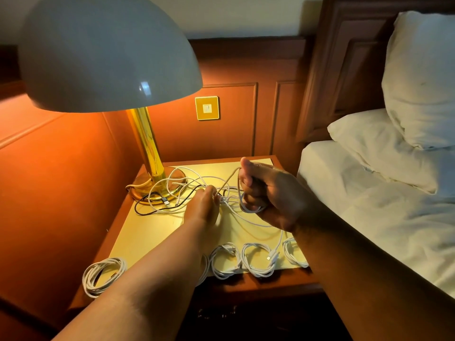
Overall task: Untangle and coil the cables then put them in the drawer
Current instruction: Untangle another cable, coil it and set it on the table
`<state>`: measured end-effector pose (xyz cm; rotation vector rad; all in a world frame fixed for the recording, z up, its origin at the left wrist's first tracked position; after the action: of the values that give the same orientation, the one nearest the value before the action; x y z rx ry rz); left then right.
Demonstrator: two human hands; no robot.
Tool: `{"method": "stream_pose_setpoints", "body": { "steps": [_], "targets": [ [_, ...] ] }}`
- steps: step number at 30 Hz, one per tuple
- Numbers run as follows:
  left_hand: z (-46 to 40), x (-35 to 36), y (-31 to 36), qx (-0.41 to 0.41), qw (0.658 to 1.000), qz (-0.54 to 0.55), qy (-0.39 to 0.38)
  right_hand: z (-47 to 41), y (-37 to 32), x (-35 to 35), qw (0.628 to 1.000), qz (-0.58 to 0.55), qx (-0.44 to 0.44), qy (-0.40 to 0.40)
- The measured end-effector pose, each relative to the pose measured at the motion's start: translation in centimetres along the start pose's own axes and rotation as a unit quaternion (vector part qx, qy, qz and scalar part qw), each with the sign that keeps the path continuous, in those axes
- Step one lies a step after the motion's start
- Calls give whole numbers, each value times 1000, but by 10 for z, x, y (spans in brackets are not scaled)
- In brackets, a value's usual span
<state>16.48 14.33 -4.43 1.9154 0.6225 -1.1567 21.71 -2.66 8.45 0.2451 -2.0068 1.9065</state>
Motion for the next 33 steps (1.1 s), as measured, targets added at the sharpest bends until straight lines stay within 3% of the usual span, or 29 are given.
{"method": "stream_pose_setpoints", "body": {
  "steps": [7, 14, 16, 18, 21, 23, 25, 29, 33],
  "targets": [
    [-11, -14, 9, 23, 998, 33, 41, 9, -13, -1, 996, -71, -50, -7],
    [-20, 3, -20, -75, 988, 132, -22, 13, -37, -1, 989, -108, -92, -33],
    [-22, 4, -23, -72, 988, 130, -30, 14, -37, 3, 988, -110, -94, -49],
    [-27, 3, -19, -38, 997, 62, -29, 15, -36, 3, 989, -92, -106, -54],
    [-26, -5, -16, -37, 999, 16, -8, 11, -36, -21, 986, 9, -157, 60],
    [-21, -12, -6, -7, 1000, 2, 5, 10, -35, -46, 960, 77, -184, 194],
    [-14, -14, 4, 26, 1000, 5, -1, 8, -30, -61, 940, 94, -190, 269],
    [-11, -13, -5, -14, 997, 68, -30, 3, -28, -54, 936, 79, -212, 268],
    [-14, -25, -13, -78, 973, 216, 30, 3, -30, -60, 924, 71, -229, 297]
  ]
}}
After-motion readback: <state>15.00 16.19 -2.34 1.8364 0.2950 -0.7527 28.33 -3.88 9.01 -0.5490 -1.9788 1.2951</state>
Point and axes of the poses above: each hand's wrist, its own z-axis away from the middle knuckle, its own x-axis out of the palm, y = z × x, the point moved 9 cm from there along -z, towards the middle knuckle, and after that the axes turned 6 degrees about -z, right-handed, at the moved point
